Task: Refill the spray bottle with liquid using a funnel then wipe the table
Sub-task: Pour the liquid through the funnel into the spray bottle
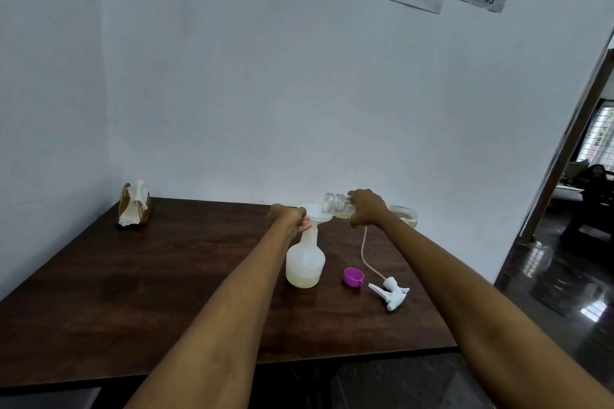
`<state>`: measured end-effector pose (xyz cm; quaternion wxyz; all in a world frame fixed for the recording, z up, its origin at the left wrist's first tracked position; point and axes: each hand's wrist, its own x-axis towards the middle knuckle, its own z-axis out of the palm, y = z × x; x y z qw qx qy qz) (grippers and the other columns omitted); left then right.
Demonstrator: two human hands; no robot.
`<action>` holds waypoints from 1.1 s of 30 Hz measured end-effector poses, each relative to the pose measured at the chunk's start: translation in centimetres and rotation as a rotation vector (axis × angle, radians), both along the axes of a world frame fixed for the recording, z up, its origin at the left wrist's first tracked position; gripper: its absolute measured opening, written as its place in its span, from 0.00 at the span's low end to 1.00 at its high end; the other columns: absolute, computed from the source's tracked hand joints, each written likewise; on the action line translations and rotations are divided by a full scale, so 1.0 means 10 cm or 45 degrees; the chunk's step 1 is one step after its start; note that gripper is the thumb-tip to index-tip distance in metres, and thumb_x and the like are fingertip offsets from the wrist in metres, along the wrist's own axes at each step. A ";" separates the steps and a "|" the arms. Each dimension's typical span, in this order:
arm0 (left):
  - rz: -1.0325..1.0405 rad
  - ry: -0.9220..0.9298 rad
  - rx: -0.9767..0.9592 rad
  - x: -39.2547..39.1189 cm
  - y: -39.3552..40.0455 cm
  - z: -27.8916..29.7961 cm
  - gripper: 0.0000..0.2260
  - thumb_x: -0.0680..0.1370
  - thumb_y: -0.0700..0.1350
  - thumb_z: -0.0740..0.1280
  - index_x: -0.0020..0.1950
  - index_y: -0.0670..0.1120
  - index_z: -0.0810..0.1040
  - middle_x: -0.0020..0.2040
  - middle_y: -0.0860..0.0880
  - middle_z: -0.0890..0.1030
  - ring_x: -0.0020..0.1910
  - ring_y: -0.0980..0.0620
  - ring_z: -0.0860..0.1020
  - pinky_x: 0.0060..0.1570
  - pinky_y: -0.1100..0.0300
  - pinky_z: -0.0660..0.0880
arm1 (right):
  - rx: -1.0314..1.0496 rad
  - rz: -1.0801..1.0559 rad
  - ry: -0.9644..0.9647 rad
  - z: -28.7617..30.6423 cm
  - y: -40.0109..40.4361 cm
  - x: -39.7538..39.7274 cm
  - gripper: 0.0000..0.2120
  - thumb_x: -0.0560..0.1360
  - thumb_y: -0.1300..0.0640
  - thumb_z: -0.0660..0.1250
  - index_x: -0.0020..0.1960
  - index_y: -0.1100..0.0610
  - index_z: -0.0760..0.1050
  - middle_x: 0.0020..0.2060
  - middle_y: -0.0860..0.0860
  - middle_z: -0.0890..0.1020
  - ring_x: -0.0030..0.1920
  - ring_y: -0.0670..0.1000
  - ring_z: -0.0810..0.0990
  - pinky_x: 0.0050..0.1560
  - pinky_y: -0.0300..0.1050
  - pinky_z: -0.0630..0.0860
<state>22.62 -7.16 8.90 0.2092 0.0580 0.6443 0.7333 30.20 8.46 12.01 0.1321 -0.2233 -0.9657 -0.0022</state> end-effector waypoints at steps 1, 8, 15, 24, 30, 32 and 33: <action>0.000 0.002 0.002 0.00 0.00 0.00 0.09 0.75 0.29 0.64 0.54 0.28 0.76 0.31 0.42 0.74 0.27 0.51 0.74 0.19 0.65 0.75 | -0.004 -0.001 0.003 0.00 0.00 0.00 0.18 0.64 0.62 0.72 0.52 0.62 0.74 0.52 0.57 0.80 0.55 0.58 0.77 0.46 0.44 0.68; 0.004 0.005 0.002 0.03 -0.02 0.03 0.05 0.76 0.29 0.63 0.50 0.34 0.75 0.30 0.42 0.73 0.27 0.52 0.73 0.17 0.66 0.73 | -0.001 -0.012 -0.004 0.02 0.00 0.01 0.18 0.63 0.62 0.73 0.51 0.61 0.74 0.51 0.57 0.80 0.54 0.58 0.77 0.46 0.43 0.68; 0.030 0.005 -0.005 0.01 -0.01 0.01 0.10 0.76 0.30 0.64 0.57 0.28 0.75 0.31 0.42 0.73 0.27 0.52 0.73 0.38 0.60 0.80 | -0.005 -0.004 0.003 0.03 0.00 -0.01 0.20 0.64 0.61 0.73 0.53 0.63 0.74 0.52 0.57 0.80 0.54 0.57 0.78 0.47 0.44 0.69; 0.029 0.011 -0.022 0.06 -0.03 0.04 0.11 0.76 0.29 0.64 0.57 0.28 0.75 0.31 0.42 0.74 0.27 0.52 0.73 0.27 0.62 0.79 | 0.007 -0.001 -0.003 0.01 0.00 0.00 0.20 0.64 0.61 0.72 0.54 0.63 0.74 0.52 0.57 0.80 0.55 0.58 0.77 0.47 0.44 0.69; 0.007 -0.012 0.008 0.03 0.01 0.00 0.11 0.77 0.30 0.62 0.59 0.27 0.74 0.31 0.42 0.72 0.28 0.52 0.72 0.47 0.57 0.78 | 0.026 0.000 -0.026 0.03 -0.02 0.01 0.19 0.63 0.61 0.74 0.52 0.61 0.73 0.53 0.57 0.80 0.56 0.58 0.77 0.47 0.45 0.69; 0.013 -0.010 0.015 0.03 0.01 0.01 0.10 0.77 0.30 0.62 0.57 0.29 0.74 0.31 0.42 0.72 0.27 0.52 0.72 0.47 0.56 0.78 | 0.024 -0.001 -0.027 0.03 -0.02 0.01 0.18 0.63 0.61 0.74 0.51 0.61 0.73 0.52 0.57 0.80 0.55 0.58 0.77 0.46 0.44 0.68; 0.008 -0.013 0.023 0.03 0.01 0.01 0.09 0.77 0.30 0.62 0.56 0.30 0.75 0.31 0.42 0.72 0.27 0.52 0.72 0.46 0.56 0.78 | 0.020 -0.001 -0.023 0.03 -0.02 0.01 0.19 0.63 0.61 0.74 0.52 0.62 0.74 0.52 0.57 0.80 0.55 0.58 0.77 0.46 0.44 0.68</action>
